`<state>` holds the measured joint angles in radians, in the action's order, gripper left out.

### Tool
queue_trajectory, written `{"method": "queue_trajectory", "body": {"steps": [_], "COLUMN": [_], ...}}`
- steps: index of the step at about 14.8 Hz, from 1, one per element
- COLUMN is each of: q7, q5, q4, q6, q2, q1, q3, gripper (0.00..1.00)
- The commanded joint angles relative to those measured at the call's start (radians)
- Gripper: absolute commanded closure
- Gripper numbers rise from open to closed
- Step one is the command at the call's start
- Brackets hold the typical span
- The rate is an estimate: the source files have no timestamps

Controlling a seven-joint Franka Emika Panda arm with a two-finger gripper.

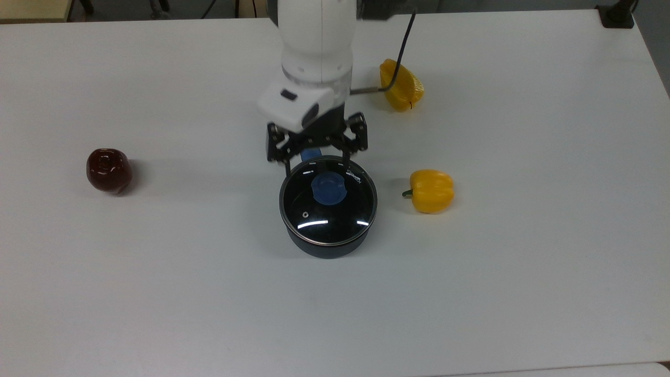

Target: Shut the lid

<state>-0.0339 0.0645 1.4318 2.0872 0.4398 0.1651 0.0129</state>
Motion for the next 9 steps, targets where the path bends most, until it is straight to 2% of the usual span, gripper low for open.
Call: {"method": "queue_trajectory", "body": {"steps": [1, 3, 5, 8, 9], "q7": [0.134, 0.124, 0.129, 0.123, 0.099], "q5": [0.101, 0.103, 0.089, 0.075, 0.025], "q4": [0.180, 0.182, 0.194, 0.274, 0.274], "q6": [-0.180, -0.312, -0.367, -0.433, -0.465], "q2": [-0.226, -0.285, -0.366, -0.487, -0.506], "q1": [0.004, -0.013, -0.038, -0.085, -0.134], "q3": [-0.007, -0.007, -0.004, 0.015, 0.030], "gripper": [0.00, 0.00, 0.00, 0.00, 0.00]}}
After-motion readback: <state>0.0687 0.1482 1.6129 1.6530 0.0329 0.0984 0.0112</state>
